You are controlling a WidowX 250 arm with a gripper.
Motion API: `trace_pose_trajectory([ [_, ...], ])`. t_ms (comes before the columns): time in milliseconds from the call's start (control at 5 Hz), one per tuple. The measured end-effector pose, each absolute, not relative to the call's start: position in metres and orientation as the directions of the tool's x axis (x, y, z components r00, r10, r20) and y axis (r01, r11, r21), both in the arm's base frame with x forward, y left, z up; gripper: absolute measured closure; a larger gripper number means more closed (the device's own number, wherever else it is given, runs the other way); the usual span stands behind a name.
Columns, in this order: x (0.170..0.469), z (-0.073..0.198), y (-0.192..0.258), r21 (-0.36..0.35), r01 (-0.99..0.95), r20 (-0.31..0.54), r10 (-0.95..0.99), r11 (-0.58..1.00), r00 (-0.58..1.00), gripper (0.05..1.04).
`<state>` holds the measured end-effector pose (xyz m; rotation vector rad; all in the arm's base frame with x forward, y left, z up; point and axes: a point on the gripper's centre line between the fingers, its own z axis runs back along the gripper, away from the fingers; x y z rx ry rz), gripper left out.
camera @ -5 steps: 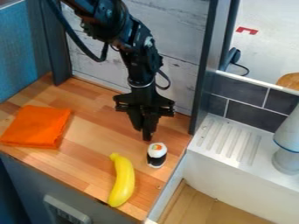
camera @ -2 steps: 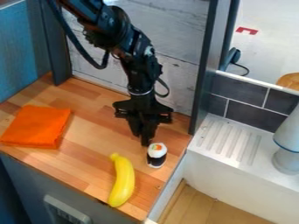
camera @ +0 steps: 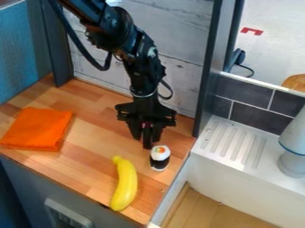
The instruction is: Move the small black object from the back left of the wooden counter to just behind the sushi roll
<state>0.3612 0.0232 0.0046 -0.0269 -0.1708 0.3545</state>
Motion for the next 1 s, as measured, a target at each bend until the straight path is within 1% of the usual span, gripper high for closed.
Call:
trace_pose_trajectory([
  [200, 0.359, 0.004, 0.022, -0.06, -0.349, 0.151, 0.354, 0.935, 0.923, 0.11],
  [400, 0.356, 0.003, 0.022, -0.059, -0.35, 0.14, 0.355, 0.935, 0.924, 0.077],
  [600, 0.351, 0.013, 0.022, -0.053, -0.365, 0.12, 0.368, 0.93, 0.922, 0.081],
  [800, 0.346, 0.036, 0.031, 0.027, -0.413, 0.067, 0.41, 0.91, 0.909, 0.083],
  [1000, 0.336, 0.079, 0.034, 0.021, -0.445, 0.062, 0.443, 0.895, 0.894, 0.083],
])
